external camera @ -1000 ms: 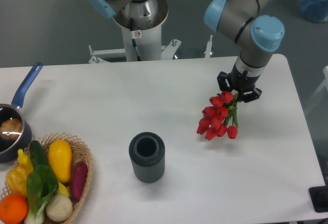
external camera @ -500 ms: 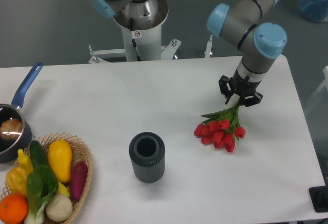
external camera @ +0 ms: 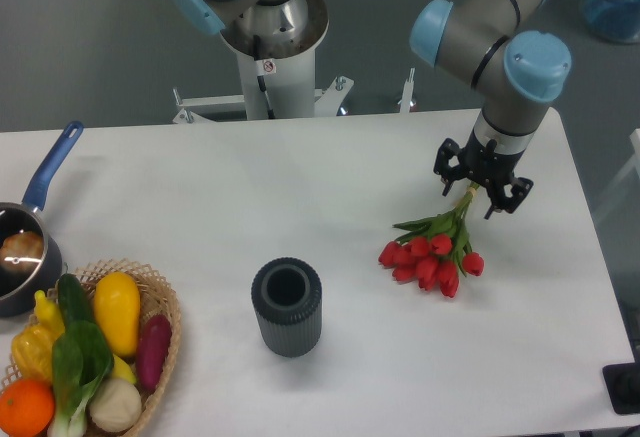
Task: Place the flowers on the table
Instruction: 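Raise the open gripper up away from the tulips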
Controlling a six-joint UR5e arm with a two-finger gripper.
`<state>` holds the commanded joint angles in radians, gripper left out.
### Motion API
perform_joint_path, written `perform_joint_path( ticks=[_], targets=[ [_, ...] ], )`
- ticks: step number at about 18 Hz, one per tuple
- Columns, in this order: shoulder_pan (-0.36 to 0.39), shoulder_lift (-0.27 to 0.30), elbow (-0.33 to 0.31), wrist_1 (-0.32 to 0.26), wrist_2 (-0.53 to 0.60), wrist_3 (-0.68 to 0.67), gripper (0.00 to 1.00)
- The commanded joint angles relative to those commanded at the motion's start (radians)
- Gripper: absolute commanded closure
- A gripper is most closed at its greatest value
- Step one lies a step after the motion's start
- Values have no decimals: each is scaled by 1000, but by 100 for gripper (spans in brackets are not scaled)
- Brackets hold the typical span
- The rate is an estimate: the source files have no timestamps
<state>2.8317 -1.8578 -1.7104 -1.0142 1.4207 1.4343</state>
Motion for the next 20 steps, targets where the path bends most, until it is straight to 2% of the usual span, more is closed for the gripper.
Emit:
perform_joint_path(
  ticks=[7,10,14,17,19,20],
  targets=[
    [-3,95,9,17,-149,6,0],
    [0,100,37,17,-210,32,0],
    [-15,104,61,19,-221,90,0],
    [-6,104,80,16,-272,118,0],
    [-8,109,77,9,-267,129,0],
    [-5,130,65,9,-266,135,0]
  ],
)
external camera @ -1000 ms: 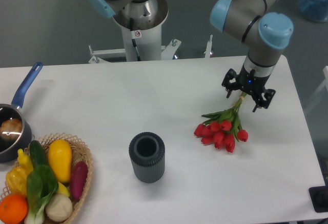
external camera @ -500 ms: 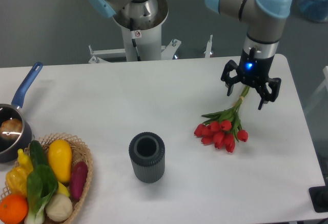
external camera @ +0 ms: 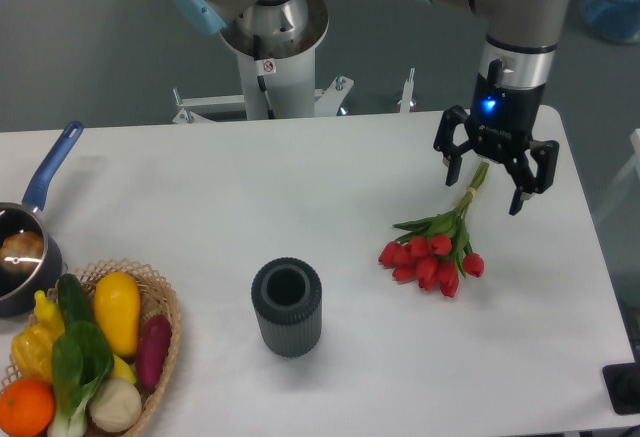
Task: Place the flowers on the table
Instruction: 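Raise the open gripper up away from the tulips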
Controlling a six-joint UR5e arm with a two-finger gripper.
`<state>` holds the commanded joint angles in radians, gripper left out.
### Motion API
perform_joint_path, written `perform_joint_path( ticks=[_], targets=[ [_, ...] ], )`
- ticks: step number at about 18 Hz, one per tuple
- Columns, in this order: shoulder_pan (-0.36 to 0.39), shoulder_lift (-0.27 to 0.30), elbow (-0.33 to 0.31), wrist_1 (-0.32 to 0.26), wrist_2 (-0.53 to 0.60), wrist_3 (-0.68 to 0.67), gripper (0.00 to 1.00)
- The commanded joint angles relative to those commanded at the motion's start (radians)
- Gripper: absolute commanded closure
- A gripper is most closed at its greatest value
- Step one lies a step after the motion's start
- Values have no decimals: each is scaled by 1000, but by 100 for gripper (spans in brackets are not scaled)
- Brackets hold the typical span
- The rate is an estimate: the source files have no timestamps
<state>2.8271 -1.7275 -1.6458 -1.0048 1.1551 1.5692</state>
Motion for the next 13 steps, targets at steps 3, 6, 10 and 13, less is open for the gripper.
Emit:
perform_joint_path(
  ticks=[3,6,10,13],
  targets=[
    [17,17,-8,-2,21,28,0],
    [32,31,-18,-3,23,64,0],
    [61,51,-35,-3,25,71,0],
    [71,60,-49,-3,20,72,0]
  ],
)
